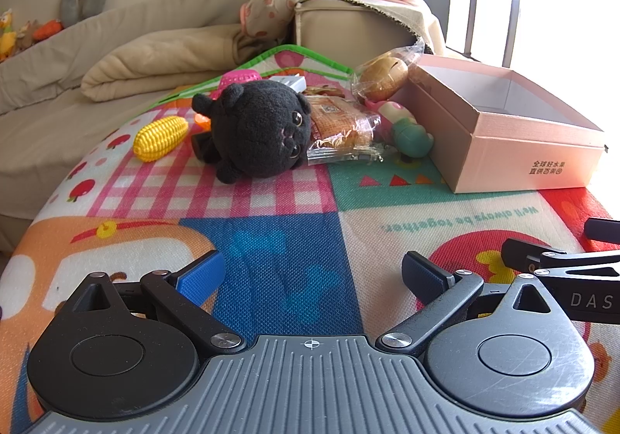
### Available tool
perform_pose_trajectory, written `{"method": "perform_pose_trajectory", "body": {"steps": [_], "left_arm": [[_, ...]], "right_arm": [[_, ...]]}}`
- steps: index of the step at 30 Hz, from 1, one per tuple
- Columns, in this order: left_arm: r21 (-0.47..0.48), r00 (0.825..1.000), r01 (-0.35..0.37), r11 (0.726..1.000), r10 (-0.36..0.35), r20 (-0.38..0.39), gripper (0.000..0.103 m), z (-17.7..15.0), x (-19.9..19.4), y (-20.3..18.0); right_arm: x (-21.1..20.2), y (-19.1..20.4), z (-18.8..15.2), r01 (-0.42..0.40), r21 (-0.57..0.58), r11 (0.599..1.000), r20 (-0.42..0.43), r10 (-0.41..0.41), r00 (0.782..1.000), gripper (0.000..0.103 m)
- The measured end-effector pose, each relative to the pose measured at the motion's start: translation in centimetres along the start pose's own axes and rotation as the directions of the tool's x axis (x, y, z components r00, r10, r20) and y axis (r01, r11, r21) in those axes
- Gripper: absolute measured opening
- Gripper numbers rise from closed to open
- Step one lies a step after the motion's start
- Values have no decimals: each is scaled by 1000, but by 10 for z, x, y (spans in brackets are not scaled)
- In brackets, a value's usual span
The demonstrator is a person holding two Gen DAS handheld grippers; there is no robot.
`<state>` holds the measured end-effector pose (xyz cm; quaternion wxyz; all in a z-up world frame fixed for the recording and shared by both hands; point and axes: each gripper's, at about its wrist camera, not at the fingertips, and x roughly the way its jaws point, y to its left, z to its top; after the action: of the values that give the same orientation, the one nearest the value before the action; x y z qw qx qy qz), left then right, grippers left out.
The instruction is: Organize objects
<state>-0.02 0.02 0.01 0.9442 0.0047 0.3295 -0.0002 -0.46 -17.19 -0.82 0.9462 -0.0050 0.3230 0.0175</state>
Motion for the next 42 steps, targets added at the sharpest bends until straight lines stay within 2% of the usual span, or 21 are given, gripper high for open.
{"method": "perform_pose_trajectory", "body": {"steps": [16, 24, 28, 31, 36, 39, 42], "left_arm": [[0, 1000, 1, 1000, -1, 0, 102, 0, 0, 0], [1, 1000, 1, 1000, -1, 0, 102, 0, 0, 0], [-2, 1000, 5, 1000, -5, 0, 101, 0, 0, 1], [-13, 1000, 27, 1000, -27, 2, 101, 1, -1, 6], [12, 994, 106, 994, -106, -1, 101, 8, -5, 24], [44, 996, 44, 998, -47, 73, 101, 24, -9, 47], [32, 989, -26, 999, 21, 149, 101, 47, -4, 84]], "right_arm": [[-2, -1, 1, -10, 5, 1000, -7, 10, 1000, 103], [0, -5, 9, -48, -21, 999, -86, 46, 995, 103], [-1, -4, 10, -38, -14, 999, -109, 37, 993, 103], [-1, -4, 11, -35, -17, 999, -116, 33, 993, 103], [0, -4, 11, -38, -25, 999, -121, 35, 992, 103], [1, -3, 12, -41, -34, 999, -121, 36, 992, 103], [0, -3, 11, -44, -38, 998, -117, 40, 992, 103]]}}
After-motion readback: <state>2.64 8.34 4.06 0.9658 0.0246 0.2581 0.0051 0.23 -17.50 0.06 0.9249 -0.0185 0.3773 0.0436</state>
